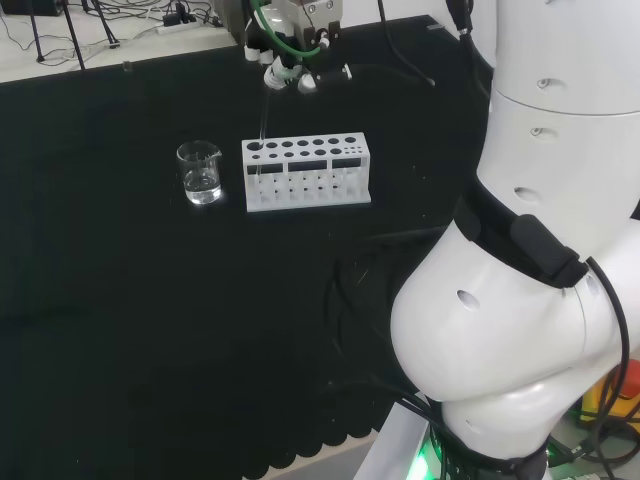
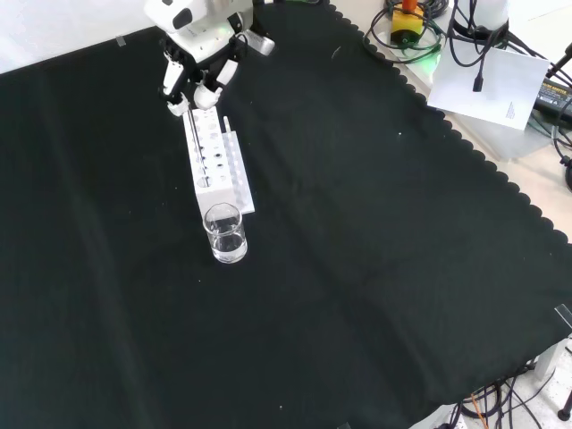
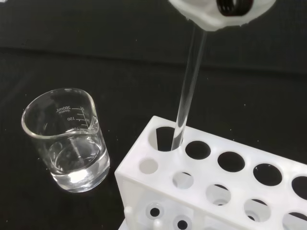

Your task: Put the glass rod back on the white test tube rack.

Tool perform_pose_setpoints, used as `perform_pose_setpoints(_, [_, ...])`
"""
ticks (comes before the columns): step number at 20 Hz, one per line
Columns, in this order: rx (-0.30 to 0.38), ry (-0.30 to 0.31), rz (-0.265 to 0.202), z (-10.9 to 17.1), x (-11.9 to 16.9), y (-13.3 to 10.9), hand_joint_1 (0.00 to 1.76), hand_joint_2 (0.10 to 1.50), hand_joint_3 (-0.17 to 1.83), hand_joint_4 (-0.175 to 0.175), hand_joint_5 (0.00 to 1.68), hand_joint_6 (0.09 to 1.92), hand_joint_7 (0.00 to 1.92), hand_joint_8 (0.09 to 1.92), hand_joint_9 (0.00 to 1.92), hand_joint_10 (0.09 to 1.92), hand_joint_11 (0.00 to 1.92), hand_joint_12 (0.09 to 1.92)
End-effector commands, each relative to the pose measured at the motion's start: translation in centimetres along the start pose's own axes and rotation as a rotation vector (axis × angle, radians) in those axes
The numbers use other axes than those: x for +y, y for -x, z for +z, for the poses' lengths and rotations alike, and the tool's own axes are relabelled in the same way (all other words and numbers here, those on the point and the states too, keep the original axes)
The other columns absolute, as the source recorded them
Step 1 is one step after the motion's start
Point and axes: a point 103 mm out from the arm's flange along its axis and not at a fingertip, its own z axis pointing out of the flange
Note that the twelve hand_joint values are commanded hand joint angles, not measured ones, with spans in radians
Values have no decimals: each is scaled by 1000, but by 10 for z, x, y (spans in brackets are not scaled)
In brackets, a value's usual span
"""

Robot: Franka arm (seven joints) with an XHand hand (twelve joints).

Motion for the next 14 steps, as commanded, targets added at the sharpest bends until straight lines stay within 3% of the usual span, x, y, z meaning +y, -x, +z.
perform_pose_setpoints(1, [2,0,7,-6,-3,2,1468,886,-175,-175,513,966,696,766,1734,725,1813,919])
perform_pose_setpoints(14, [-11,26,10,-25,-10,0,1467,878,-175,-175,508,948,676,770,1729,712,1818,908])
